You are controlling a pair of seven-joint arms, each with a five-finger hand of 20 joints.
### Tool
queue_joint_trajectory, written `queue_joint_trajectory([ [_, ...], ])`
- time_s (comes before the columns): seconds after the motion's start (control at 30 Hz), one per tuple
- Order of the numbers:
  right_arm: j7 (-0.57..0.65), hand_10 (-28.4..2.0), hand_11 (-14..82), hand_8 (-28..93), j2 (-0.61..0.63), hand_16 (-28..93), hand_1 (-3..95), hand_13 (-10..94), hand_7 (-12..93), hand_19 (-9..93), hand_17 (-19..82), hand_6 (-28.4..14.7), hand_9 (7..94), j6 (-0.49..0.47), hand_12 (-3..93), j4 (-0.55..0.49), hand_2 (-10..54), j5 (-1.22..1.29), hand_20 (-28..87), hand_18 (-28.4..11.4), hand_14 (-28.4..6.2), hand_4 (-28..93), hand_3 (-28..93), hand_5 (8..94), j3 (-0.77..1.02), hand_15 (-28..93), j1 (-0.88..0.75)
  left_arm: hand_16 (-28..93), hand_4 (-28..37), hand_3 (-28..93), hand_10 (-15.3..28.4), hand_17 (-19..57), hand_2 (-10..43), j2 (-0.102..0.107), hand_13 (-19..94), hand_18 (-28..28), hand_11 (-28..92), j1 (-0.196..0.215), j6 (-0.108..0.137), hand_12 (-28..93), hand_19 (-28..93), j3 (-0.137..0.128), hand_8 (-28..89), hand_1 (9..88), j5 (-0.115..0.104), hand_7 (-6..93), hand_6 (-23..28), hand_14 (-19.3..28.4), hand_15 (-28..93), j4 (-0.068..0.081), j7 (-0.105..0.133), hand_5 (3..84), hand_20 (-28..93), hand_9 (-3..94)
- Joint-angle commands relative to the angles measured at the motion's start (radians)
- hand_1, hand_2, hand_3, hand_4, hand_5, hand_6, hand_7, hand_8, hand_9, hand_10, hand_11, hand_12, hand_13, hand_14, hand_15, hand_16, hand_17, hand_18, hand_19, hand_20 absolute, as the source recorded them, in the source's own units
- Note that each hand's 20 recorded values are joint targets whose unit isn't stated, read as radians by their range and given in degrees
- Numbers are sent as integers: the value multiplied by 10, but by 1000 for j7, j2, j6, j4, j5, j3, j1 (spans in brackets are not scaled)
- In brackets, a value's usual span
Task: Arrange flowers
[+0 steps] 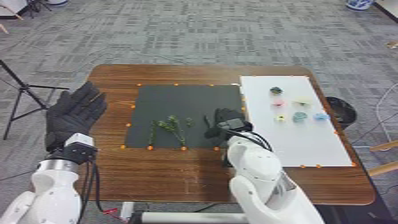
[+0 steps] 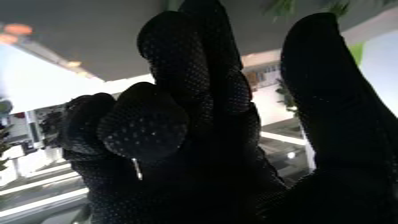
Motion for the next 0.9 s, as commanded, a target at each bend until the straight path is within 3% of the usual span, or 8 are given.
queue_joint_trajectory([
  [0.03, 20, -148, 392, -69, 78, 382, 346, 822, 402, 931, 483, -48, 807, 284, 327, 2, -95, -35, 276, -241, -60, -153, 690, 763, 128, 645, -47, -51, -283, 709, 148, -63, 164, 17, 286, 151, 204, -43, -2, 70, 380, 24, -109, 257, -4, 141, 87, 153, 245, 14, -3, 427, 73, 371],
  [0.2, -7, -150, 297, 17, 132, 370, 365, 784, 312, 903, 449, -48, 771, 509, 259, 53, -95, -83, 282, -233, -68, -179, 718, 736, 213, 637, -88, -61, -283, 707, 147, -56, 166, 40, 294, 146, 200, -96, -9, 64, 375, 50, -109, 257, 17, 139, 88, 136, 217, 30, -9, 430, 67, 376],
  [0.27, -30, -153, 267, 21, 142, 364, 367, 780, 280, 897, 446, -47, 765, 534, 240, 55, -95, -91, 284, -233, -70, -182, 728, 736, 256, 633, -117, -61, -283, 708, 146, -55, 166, 46, 293, 145, 199, -112, -13, 61, 375, 58, -109, 257, 20, 137, 88, 135, 212, 36, -14, 430, 66, 378],
  [0.37, -94, -149, 206, -76, 138, 353, 370, 765, 226, 878, 432, -44, 733, 501, 210, 49, -95, -48, 291, -225, -71, -184, 750, 721, 331, 631, -152, -60, -283, 708, 146, -54, 166, 49, 292, 143, 197, -125, -10, 60, 374, 65, -109, 257, 20, 136, 88, 133, 209, 40, -15, 430, 64, 378],
  [0.57, -116, -141, 96, -104, 129, 333, 387, 712, 109, 829, 389, -56, 603, 289, 150, 37, -95, -37, 305, -213, -87, -200, 771, 611, 404, 641, -161, -56, -283, 708, 146, -56, 166, 43, 288, 142, 197, -121, -12, 60, 377, 70, -108, 256, 22, 138, 87, 136, 214, 40, -17, 429, 64, 376],
  [0.7, -180, -123, 84, -107, 122, 322, 421, 702, 97, 816, 380, -52, 558, 254, 130, 40, -95, -37, 317, -207, -82, -228, 786, 570, 433, 654, -168, -55, -283, 707, 145, -58, 167, 26, 288, 144, 197, -112, -10, 61, 379, 76, -108, 256, 20, 138, 87, 139, 218, 41, -20, 429, 64, 375],
  [0.8, -158, -109, 80, -111, 126, 323, 440, 695, 102, 813, 376, -45, 542, 241, 124, 42, -95, -53, 326, -201, -77, -241, 796, 559, 425, 665, -167, -55, -283, 706, 145, -59, 167, 22, 289, 145, 196, -118, -7, 62, 379, 84, -108, 256, 20, 137, 87, 140, 218, 45, -22, 428, 65, 375],
  [0.9, -138, -114, 75, -112, 127, 325, 444, 688, 104, 812, 376, -46, 509, 265, 119, 49, -95, -67, 331, -199, -77, -252, 800, 551, 417, 675, -169, -54, -283, 708, 145, -60, 166, 23, 290, 146, 195, -123, -14, 62, 381, 89, -108, 256, 25, 138, 87, 142, 221, 47, -29, 428, 65, 375],
])
